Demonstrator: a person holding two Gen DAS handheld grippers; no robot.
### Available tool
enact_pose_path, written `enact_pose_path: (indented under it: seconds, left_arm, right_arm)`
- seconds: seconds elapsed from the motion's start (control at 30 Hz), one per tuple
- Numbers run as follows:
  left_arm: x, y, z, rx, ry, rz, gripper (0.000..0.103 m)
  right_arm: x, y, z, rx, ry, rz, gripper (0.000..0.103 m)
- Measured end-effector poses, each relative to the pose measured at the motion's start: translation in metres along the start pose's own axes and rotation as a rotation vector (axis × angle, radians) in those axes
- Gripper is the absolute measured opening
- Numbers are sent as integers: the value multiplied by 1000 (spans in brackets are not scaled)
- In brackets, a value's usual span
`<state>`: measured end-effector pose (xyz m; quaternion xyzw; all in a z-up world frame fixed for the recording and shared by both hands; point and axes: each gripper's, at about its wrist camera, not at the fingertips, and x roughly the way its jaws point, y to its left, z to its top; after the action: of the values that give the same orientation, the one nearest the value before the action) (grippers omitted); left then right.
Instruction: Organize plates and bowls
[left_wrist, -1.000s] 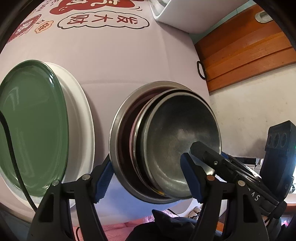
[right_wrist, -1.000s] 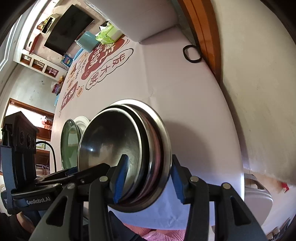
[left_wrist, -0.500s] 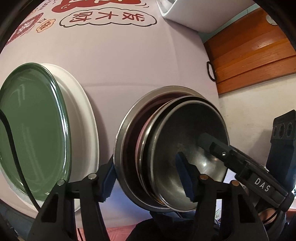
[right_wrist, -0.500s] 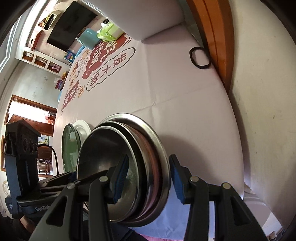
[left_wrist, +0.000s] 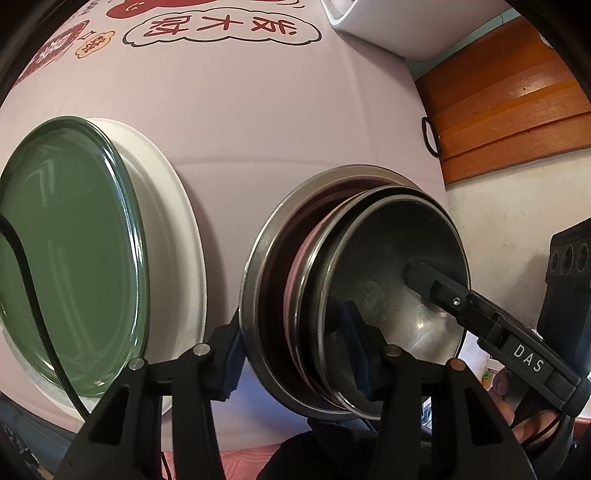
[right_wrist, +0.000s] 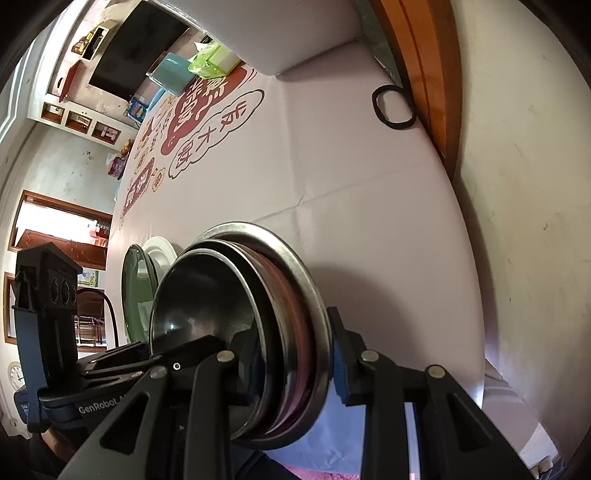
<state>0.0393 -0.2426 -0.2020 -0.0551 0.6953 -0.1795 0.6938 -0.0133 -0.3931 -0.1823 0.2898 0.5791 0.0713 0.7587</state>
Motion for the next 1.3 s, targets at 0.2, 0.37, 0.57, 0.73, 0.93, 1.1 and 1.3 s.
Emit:
enact_pose_path:
  seconds: [0.2, 0.37, 0.57, 0.73, 0.93, 1.1, 1.3]
  left_arm:
    - [-7, 4, -6, 21, 17, -11, 46]
    - [-15, 0, -11, 55, 22, -19, 46]
    - [-28, -3, -13, 92, 19, -16, 46]
    - [-44, 2, -15, 113, 15, -18, 47]
    - [-64, 12, -16, 129, 1, -12, 47]
    - [-76, 23, -16, 139, -5, -14, 47]
    - [-89, 41, -13, 148, -20, -8, 48]
  right_arm:
    - [-5, -2, -4, 23, -8, -2, 30]
    - [-13, 0, -9, 45, -22, -4, 30]
    - [-22, 11, -14, 50, -48, -11, 30]
    - [-28, 27, -17, 45, -78, -4, 30]
    - [-30, 50, -19, 40, -94, 7, 30]
    - [-29, 70, -17, 31, -112, 11, 30]
    - [-23, 94, -18, 31, -127, 21, 30]
